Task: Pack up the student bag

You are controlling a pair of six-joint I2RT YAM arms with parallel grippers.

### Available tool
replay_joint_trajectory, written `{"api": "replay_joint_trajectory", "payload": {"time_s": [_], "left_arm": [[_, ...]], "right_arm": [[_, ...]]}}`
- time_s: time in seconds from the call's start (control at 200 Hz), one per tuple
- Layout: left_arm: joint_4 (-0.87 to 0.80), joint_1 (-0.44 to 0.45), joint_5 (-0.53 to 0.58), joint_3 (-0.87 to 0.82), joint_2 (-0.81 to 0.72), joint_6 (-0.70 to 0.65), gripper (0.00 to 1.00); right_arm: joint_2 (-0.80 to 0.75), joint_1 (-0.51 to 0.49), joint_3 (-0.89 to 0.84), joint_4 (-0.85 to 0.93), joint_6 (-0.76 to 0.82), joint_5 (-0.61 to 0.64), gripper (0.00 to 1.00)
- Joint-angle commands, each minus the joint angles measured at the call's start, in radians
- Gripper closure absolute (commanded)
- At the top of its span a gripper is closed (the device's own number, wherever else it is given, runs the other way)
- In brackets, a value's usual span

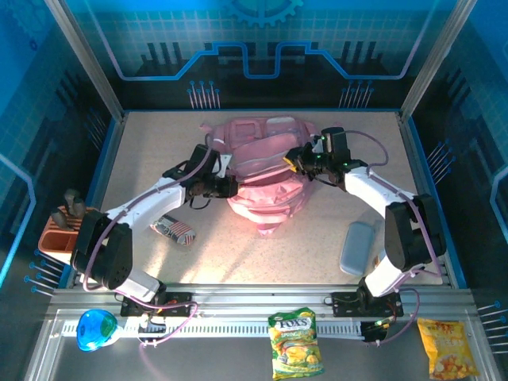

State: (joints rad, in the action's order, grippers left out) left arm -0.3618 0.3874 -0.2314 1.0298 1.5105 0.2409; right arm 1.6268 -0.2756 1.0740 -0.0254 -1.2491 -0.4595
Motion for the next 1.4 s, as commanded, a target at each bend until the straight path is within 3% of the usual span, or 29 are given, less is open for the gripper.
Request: {"api": "replay_joint_trajectory", "payload": {"time_s": [0.0, 0.285, 0.765, 0.905, 1.081, 1.231, 1.396], "left_arm": [[-0.079, -0.054, -0.004, 0.015, -0.013, -0.097, 1.0], [-0.126, -0.158, 0.001, 0.123, 0.109, -0.161, 0.99], [-0.132, -0.254, -0.157, 0.343, 0.33, -0.479, 0.86], [-0.097, -0.262, -0.097, 0.378, 0.368, -0.532, 0.84], [0.022, -0.265, -0.008, 0.4, 0.404, -0.417, 0.85], [0.108, -0.262, 0.014, 0.374, 0.39, -0.297, 0.77], [0.092, -0.264, 0.058, 0.301, 0.301, -0.212, 0.49]], "right_arm": [[-0.054, 0.049, 0.015, -0.026, 0.079, -0.031, 1.0], [-0.056, 0.066, 0.091, 0.143, 0.231, -0.104, 1.0], [-0.021, 0.083, 0.192, 0.33, 0.391, -0.194, 1.0], [-0.016, 0.083, 0.195, 0.359, 0.41, -0.197, 1.0], [-0.009, 0.081, 0.193, 0.36, 0.415, -0.202, 1.0], [0.013, 0.067, 0.203, 0.36, 0.416, -0.193, 1.0], [0.087, 0.036, 0.258, 0.361, 0.417, -0.161, 1.0]]}}
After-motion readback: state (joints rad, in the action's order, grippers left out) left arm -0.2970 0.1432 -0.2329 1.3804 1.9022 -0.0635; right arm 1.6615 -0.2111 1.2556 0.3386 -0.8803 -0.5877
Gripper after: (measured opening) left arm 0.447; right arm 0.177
